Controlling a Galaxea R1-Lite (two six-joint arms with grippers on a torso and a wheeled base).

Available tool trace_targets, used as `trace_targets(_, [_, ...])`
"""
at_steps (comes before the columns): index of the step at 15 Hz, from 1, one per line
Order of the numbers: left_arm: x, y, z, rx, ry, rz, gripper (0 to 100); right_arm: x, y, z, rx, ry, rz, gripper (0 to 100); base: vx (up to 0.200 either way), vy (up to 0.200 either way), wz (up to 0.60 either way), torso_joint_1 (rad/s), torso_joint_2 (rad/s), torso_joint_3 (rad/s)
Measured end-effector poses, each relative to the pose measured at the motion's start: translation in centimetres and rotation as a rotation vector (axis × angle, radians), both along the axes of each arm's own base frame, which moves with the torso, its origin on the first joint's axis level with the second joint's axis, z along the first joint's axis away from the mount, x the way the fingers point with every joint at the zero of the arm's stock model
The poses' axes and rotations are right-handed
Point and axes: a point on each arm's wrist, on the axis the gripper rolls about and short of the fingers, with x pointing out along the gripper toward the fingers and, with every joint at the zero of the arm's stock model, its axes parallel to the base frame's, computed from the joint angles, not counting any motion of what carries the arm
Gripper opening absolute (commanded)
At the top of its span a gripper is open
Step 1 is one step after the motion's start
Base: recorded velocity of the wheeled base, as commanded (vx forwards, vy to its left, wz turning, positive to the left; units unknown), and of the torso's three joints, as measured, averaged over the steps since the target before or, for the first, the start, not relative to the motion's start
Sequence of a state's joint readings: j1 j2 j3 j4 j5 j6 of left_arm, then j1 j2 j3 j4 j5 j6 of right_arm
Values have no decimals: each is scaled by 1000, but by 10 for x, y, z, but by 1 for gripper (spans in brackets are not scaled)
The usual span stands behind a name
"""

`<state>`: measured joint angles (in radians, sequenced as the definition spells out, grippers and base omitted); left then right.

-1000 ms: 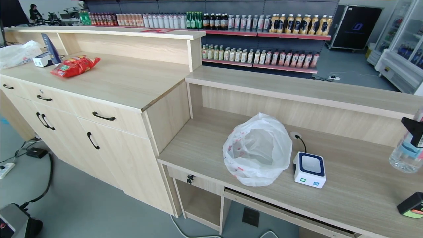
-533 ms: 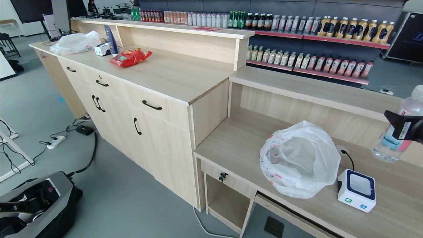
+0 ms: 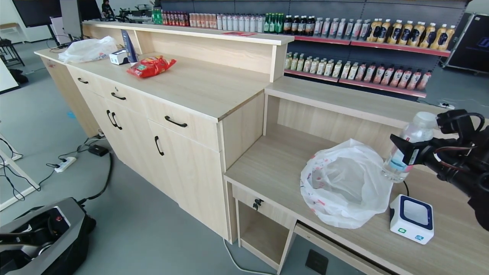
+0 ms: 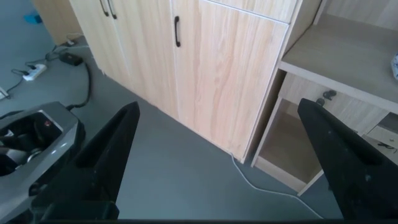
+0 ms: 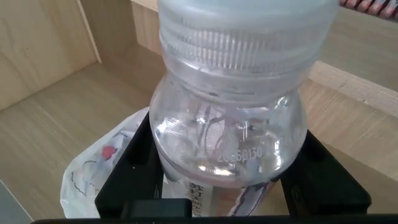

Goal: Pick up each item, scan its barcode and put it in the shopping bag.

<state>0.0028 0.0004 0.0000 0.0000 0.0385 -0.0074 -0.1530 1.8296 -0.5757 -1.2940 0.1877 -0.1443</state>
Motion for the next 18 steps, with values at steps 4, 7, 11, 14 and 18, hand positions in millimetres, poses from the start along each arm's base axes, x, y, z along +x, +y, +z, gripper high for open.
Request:
trace_targets(4, [0, 0, 0, 0, 0, 0, 100, 23, -2, -34, -14, -11, 51, 0, 0, 0, 0, 0, 0, 0])
trace_targets(7, [0, 0, 0, 0, 0, 0, 100, 37, -6, -51, -17, 3, 50, 0, 0, 0, 0, 0, 0, 0])
trace_targets(11, [0, 0, 0, 0, 0, 0, 100, 57, -8, -66, -20, -25, 61, 0, 0, 0, 0, 0, 0, 0])
trace_targets(14, [0, 0, 0, 0, 0, 0, 100, 71, -7, -77, -21, -27, 91, 0, 0, 0, 0, 0, 0, 0])
trace_targets(18, [0, 0, 0, 0, 0, 0, 100, 85, -7, -86, -22, -37, 112, 0, 0, 0, 0, 0, 0, 0])
